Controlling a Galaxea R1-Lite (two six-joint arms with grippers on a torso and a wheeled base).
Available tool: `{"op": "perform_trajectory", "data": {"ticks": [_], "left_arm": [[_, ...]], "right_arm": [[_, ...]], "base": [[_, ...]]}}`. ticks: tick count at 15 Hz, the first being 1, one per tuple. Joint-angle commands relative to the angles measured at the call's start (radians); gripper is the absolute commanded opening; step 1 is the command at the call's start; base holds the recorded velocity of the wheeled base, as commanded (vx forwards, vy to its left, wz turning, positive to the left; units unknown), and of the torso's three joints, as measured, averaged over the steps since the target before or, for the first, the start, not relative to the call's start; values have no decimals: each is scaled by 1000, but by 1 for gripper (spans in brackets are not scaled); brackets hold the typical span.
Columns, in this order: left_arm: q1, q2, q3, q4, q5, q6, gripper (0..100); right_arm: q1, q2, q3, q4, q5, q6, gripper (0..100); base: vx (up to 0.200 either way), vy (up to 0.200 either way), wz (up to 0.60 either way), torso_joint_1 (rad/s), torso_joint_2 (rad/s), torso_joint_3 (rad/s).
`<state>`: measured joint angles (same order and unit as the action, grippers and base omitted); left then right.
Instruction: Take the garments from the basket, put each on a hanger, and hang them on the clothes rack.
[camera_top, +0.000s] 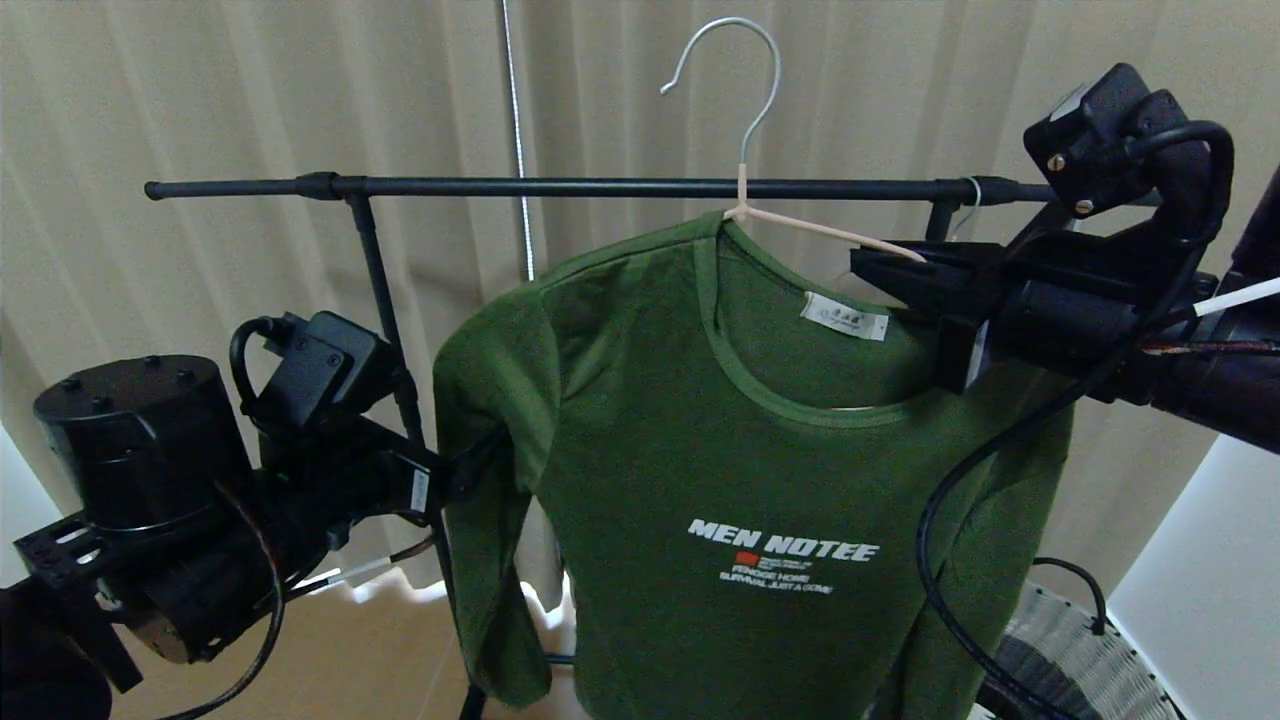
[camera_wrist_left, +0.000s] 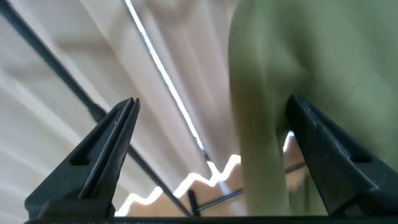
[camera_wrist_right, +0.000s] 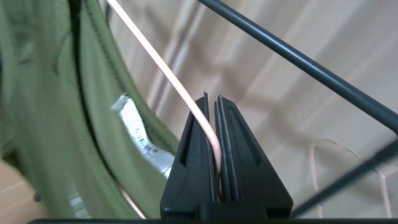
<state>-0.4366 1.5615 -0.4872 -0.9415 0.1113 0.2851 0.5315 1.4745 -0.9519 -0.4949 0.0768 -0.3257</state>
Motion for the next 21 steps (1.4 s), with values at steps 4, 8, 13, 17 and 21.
{"op": "perform_trajectory", "data": {"ticks": [4,8,13,17,21], "left_arm": [[7,23,-1,0,-39,-3,0],[101,17,18,0,-38,11,0],[131,17,65,-79,-39,12,0],[122,9,81,-82,-33,8,100],[122,-69,124,-80,-38,8,100]], "right_arm": [[13,-10,2,-1,-2,-1,0],[-22,-10,-2,-2,-11,-3,0],[-76,-8,4,-1,-11,-4,0],[-77,-10,9,7,-23,-4,0],[-77,-6,16,10,-35,-4,0]], "base": [[0,0,0,0,0,0],[0,0,0,0,0,0],[0,0,0,0,0,0],[0,0,0,0,0,0],[0,0,0,0,0,0]]}}
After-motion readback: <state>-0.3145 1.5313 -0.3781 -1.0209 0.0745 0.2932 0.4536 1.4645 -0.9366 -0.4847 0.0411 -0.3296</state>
